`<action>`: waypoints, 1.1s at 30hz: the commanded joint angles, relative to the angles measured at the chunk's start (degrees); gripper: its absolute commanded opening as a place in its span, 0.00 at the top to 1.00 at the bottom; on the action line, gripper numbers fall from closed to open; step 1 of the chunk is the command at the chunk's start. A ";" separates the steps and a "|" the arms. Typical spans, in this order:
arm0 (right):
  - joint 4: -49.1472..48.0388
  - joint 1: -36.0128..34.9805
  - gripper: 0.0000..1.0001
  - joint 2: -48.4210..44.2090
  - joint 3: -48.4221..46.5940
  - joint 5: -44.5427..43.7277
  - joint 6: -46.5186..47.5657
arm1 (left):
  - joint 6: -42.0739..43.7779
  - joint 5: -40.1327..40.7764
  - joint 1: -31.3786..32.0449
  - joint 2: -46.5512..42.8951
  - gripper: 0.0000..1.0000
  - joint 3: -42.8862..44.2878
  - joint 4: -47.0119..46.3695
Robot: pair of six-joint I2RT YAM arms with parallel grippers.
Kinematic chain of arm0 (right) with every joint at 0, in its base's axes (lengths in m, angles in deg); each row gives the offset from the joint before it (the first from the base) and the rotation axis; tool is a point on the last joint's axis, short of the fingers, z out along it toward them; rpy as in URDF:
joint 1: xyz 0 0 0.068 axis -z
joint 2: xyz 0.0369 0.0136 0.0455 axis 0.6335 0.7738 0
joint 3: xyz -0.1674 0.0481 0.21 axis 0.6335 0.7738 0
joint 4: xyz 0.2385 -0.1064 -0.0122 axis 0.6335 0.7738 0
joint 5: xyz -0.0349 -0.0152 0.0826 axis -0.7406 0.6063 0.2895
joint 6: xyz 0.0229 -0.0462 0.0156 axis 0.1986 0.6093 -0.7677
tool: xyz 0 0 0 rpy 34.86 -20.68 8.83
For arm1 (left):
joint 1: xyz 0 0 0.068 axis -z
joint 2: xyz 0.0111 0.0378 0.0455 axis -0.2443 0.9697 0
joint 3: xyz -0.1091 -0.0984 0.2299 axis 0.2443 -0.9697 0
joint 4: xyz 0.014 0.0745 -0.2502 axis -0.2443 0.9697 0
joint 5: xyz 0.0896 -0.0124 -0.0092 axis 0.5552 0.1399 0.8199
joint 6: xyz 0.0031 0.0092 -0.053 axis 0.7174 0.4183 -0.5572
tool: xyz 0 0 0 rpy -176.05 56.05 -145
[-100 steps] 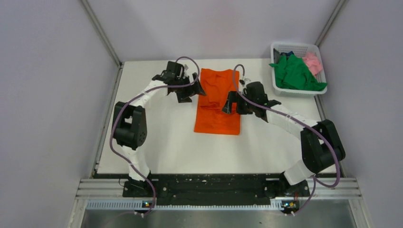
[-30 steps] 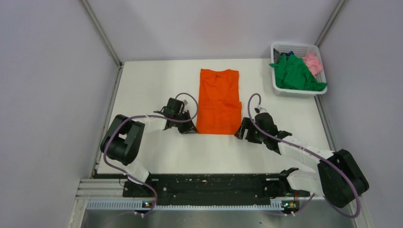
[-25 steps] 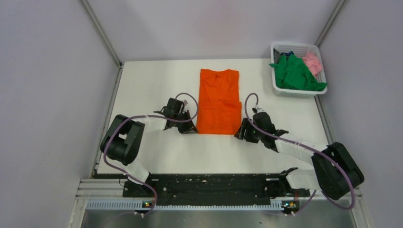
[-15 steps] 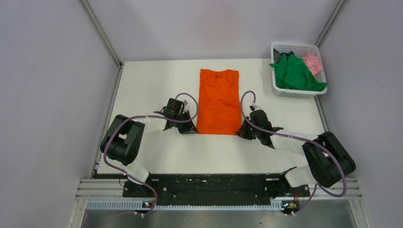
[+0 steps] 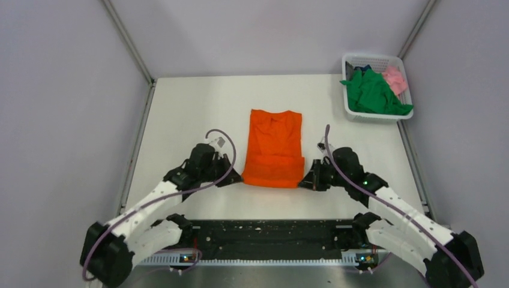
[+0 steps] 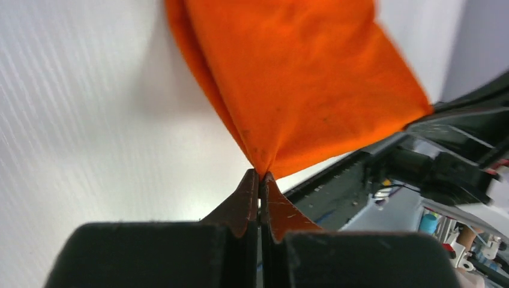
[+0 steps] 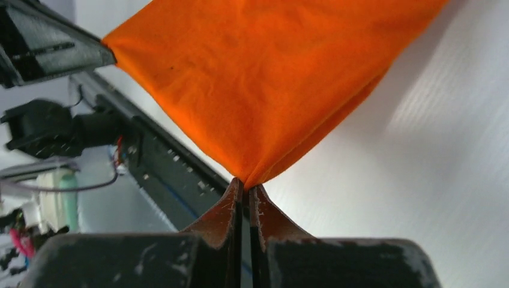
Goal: Fold and stack the t-shirts
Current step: Fold the long partially folded tshirt into a neat square
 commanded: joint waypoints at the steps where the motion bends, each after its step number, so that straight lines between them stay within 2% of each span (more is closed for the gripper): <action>1: 7.77 -0.59 1.00 -9.15 -3.23 13.44 0.17 | -3.27 2.27 1.28 -16.18 1.00 0.19 8.46; 4: 6.79 -0.54 1.00 -11.25 -6.43 15.68 -0.06 | -3.68 2.49 1.32 -22.65 1.00 2.36 10.78; 7: 6.41 -0.42 1.00 -10.92 -9.72 13.43 1.69 | -3.26 5.65 1.28 -24.05 1.00 3.93 9.97; 9: 7.36 -0.04 1.00 -9.45 -11.29 10.30 3.50 | -3.24 8.50 1.31 -23.15 1.00 5.06 8.27; 12: 6.53 2.16 1.00 -6.20 -12.46 10.21 4.19 | -3.30 13.26 1.27 -19.85 1.00 7.22 6.01; 15: 2.35 5.64 1.00 -4.18 -12.29 10.10 3.47 | -1.67 20.97 0.98 -15.02 1.00 10.73 6.35; 17: -0.66 8.12 1.00 -2.50 -12.43 11.67 2.63 | -1.10 23.00 -0.05 -11.63 1.00 13.27 6.47; 24: -7.17 14.27 1.00 6.59 -13.08 14.71 1.25 | 2.64 22.04 -2.83 -1.08 1.00 19.79 2.90; 33: -11.72 22.49 1.00 16.63 -14.01 14.19 1.98 | 4.38 12.85 -8.72 14.22 1.00 25.21 -4.55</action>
